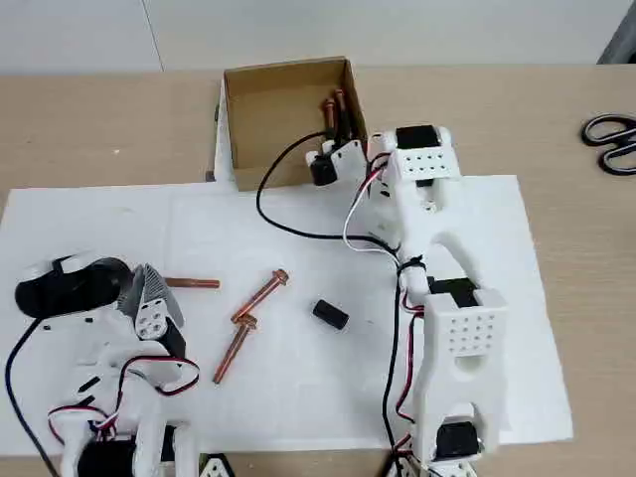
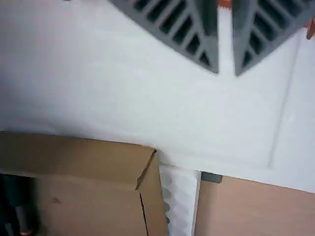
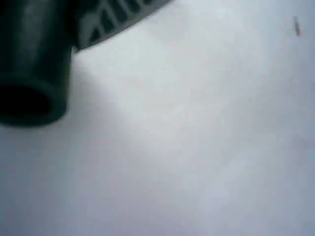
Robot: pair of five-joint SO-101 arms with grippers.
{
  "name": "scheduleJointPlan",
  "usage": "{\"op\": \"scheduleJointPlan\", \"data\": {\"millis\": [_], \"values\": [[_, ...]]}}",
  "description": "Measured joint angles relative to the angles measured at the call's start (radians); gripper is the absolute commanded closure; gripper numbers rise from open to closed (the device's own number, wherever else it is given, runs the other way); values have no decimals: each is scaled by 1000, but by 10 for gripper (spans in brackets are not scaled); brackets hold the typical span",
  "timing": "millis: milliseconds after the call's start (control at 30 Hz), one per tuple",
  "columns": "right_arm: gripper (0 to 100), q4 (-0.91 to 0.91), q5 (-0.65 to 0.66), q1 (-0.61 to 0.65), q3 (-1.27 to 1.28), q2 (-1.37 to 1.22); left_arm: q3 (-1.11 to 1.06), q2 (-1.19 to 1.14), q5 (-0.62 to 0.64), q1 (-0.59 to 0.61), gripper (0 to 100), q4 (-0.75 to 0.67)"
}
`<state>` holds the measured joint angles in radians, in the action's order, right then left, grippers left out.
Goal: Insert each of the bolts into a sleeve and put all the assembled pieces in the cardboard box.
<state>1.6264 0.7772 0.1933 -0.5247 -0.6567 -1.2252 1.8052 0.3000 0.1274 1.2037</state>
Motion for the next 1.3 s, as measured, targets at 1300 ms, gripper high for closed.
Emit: {"op": "scheduleJointPlan", "data": {"millis": [1300], "values": [[995,95,-331,-261,54,199,77,-123,12,0,993,-77]]}}
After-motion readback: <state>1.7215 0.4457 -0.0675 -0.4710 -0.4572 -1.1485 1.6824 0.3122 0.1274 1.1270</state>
